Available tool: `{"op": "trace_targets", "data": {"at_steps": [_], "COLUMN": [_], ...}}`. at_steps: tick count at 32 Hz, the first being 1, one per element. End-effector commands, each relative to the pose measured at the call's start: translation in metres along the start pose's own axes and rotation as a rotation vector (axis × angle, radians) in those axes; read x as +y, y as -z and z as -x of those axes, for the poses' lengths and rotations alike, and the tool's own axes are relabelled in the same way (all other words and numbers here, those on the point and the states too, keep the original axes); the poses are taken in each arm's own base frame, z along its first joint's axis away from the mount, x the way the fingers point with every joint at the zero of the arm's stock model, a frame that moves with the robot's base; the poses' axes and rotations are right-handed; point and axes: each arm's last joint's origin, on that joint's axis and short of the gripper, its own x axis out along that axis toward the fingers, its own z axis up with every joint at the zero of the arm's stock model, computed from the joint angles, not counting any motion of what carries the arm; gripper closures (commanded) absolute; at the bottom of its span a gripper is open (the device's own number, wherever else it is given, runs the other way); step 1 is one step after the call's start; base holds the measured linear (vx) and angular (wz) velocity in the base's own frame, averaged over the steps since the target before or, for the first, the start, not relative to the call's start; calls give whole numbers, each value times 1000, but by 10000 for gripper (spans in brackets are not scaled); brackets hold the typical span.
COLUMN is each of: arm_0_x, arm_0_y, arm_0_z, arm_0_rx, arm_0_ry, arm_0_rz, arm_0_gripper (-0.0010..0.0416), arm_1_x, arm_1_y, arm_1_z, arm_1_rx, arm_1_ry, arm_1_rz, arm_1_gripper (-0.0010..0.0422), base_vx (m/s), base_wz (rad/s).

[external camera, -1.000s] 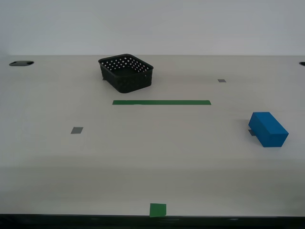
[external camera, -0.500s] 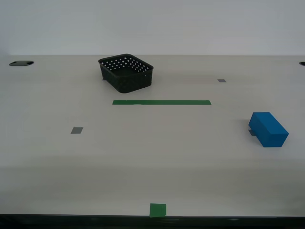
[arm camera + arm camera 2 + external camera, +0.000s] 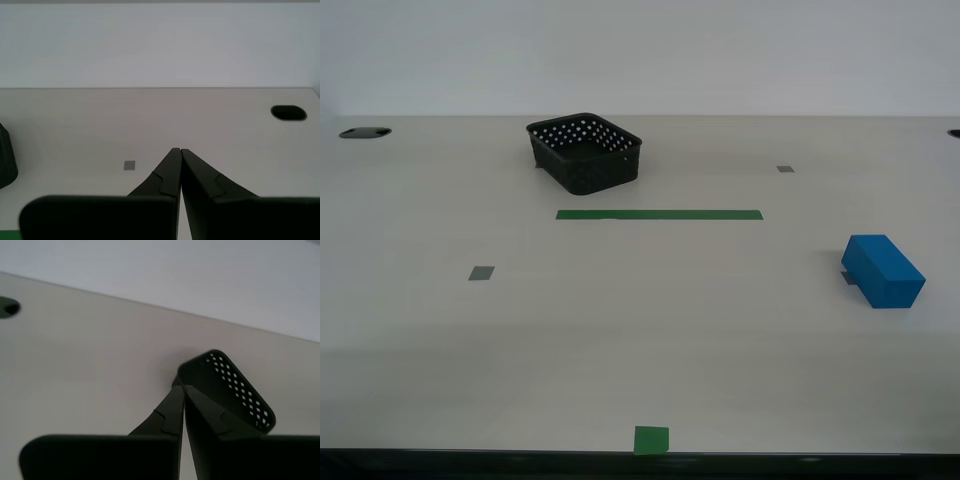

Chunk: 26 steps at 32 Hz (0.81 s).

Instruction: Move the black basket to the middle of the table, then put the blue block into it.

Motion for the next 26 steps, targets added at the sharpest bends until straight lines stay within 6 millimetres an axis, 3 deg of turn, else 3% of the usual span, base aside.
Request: {"op": "trace_targets", "data": {"at_steps": [1,7,13,19,26], "arm_0_x": [0,0,0,0,0], "arm_0_y": [-2,14,21,21,21], "arm_0_z": [5,7,8,8,8], "arm_0_rx": [44,206,278,277,277], "arm_0_ry": [6,11,13,13,12], "arm_0_rz": [-13,-29,-30,-31,-30], "arm_0_gripper": [405,405,405,405,406], "arm_1_x": [3,9,2,-24,-51], "arm_1_y": [3,7,-16,-40,-27], "arm_1_z": [-26,-72,-104,-127,-156], "arm_1_rx": [85,273,382,380,475], "arm_1_ry": [13,-22,69,102,32], "arm_1_rz": [32,74,99,56,45], "arm_1_gripper": [412,412,412,412,382], "base_vx": [0,0,0,0,0], "base_wz": [0,0,0,0,0]}}
